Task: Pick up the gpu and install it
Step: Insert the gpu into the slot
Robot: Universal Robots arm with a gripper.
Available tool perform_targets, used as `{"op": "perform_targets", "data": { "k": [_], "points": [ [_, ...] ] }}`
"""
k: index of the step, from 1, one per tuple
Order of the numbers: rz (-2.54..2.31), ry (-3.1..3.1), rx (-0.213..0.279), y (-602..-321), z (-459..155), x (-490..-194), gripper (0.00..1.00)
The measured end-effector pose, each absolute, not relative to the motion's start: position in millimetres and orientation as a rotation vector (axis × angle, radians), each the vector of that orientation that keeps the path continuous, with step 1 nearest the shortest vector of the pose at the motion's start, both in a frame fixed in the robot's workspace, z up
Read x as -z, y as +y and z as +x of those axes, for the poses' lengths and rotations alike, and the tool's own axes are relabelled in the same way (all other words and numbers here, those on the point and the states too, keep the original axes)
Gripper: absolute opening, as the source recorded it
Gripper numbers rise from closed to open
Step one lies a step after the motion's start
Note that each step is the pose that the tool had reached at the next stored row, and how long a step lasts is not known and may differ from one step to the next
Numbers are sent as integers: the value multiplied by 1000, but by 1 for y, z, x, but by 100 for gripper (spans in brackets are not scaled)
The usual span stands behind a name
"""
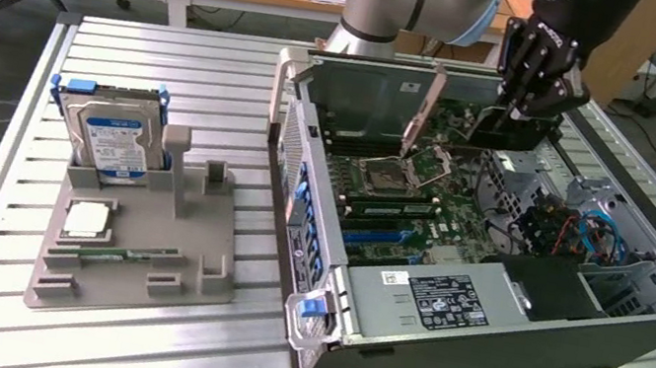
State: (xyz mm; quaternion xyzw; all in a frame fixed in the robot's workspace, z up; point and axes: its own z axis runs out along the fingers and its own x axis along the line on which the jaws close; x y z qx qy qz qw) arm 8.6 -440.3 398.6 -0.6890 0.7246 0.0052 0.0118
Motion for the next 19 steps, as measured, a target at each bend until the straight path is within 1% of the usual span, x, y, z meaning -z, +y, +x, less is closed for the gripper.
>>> {"op": "perform_targets", "data": {
  "k": [8, 19],
  "points": [
    [-2149, 2259, -16, -440, 6, -389, 26],
    [-2149, 2260, -16, -440, 6, -388, 26]
  ]
}}
